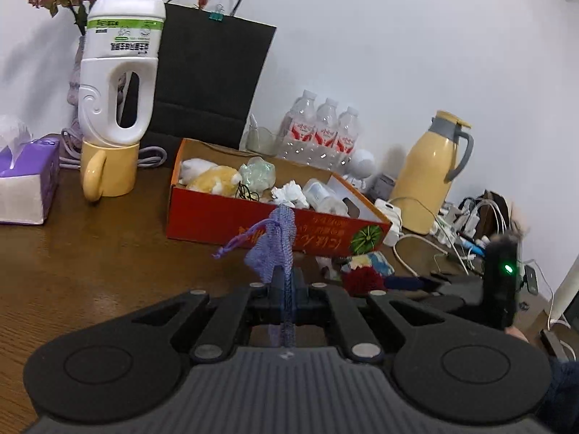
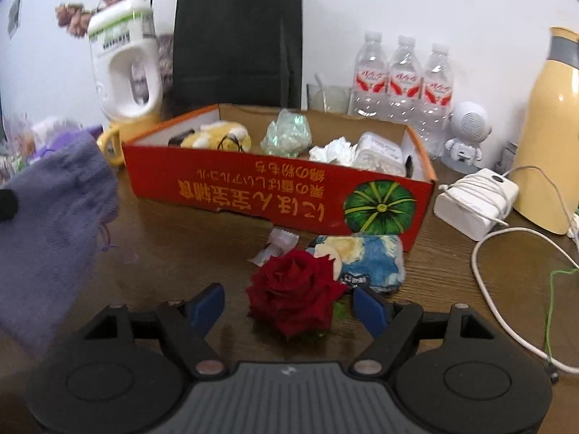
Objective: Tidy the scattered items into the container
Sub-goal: 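Grasp the red fabric rose with the right tool while the left tool holds the purple bag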
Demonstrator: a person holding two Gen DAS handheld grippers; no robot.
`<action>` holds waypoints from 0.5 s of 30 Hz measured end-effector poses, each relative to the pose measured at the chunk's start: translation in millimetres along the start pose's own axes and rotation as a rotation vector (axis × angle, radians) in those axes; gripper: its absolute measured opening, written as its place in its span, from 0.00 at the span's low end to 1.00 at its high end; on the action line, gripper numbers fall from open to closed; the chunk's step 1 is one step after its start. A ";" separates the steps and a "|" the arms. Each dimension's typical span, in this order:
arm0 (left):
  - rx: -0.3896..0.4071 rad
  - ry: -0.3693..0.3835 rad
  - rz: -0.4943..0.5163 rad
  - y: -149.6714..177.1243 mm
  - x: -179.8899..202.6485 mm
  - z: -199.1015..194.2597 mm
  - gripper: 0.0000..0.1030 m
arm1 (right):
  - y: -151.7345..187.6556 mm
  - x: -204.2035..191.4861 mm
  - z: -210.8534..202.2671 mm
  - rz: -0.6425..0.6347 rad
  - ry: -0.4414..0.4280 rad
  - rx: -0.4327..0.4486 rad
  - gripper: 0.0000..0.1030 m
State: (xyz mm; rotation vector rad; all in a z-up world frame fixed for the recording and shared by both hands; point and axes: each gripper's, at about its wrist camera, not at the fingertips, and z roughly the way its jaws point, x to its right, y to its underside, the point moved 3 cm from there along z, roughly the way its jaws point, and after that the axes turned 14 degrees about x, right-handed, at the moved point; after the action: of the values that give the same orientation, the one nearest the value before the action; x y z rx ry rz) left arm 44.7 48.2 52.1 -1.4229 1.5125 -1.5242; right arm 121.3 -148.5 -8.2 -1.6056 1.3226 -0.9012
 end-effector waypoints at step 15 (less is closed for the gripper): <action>0.090 -0.044 0.165 4.2 49.9 -37.5 0.04 | -4.1 -22.5 -47.9 0.054 0.010 0.057 0.39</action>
State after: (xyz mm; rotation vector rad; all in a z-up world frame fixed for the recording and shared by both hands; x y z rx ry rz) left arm -5.0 14.6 70.1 -1.2406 1.4767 -1.4338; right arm 75.1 -133.8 13.6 -1.5167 1.3298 -0.9072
